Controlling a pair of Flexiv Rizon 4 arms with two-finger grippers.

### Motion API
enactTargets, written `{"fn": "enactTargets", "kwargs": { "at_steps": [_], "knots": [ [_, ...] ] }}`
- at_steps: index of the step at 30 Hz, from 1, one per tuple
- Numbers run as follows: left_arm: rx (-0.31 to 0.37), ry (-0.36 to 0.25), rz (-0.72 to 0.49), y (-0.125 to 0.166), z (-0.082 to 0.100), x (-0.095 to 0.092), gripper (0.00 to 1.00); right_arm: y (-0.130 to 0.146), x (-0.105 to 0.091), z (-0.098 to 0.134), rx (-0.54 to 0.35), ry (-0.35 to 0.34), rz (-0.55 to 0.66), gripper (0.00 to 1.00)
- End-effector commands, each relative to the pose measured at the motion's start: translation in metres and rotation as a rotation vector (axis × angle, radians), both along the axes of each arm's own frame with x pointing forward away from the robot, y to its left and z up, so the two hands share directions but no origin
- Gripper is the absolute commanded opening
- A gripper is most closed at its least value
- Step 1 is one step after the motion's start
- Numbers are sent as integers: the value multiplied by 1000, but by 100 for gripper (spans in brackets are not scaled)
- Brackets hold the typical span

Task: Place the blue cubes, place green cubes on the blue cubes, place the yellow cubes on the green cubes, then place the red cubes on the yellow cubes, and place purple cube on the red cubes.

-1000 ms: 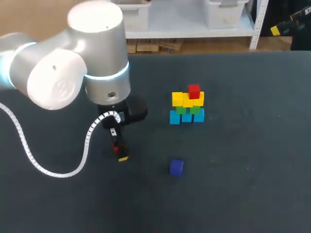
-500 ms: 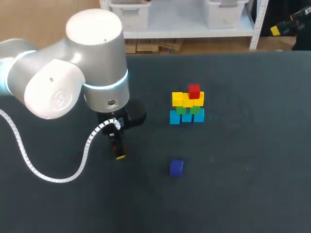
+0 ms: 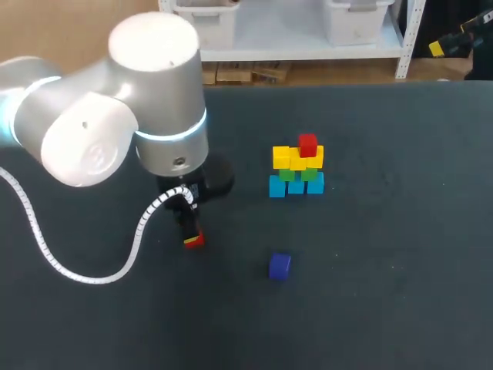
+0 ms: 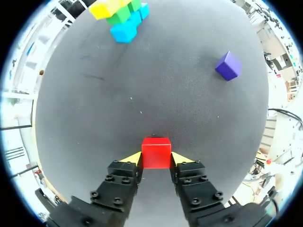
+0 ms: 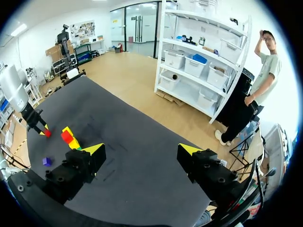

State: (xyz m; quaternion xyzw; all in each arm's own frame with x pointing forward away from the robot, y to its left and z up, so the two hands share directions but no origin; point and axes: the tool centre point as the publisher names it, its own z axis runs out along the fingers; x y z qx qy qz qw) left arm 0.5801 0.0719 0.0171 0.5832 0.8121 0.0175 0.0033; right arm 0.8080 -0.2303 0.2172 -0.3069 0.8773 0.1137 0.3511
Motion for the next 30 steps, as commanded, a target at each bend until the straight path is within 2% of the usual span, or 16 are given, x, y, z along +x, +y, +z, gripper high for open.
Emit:
{"fn": "enactTargets", "kwargs": {
  "at_steps": [1, 2, 6, 12, 17, 22, 30],
  "knots": [
    [12, -19, -37, 4, 25, 4, 0, -1, -1, 0, 1, -1, 1, 100],
    [18, -26, -52, 5, 29, 6, 0, -1, -1, 0, 1, -1, 1, 100],
    [1, -69, -79, 9, 66, 21, 0, -1, -1, 0, 1, -1, 1, 100],
    [16, -126, -108, 10, 99, 42, 0, -1, -1, 0, 1, -1, 1, 100],
    [23, -133, -153, -2, 111, 55, 0, -1, -1, 0, 1, -1, 1, 100],
    [22, -128, -201, -15, 115, 60, 0, -1, -1, 0, 1, -1, 1, 100],
    [39, -149, -271, -45, 126, 80, 0, -1, -1, 0, 1, -1, 1, 100]
  ]
}}
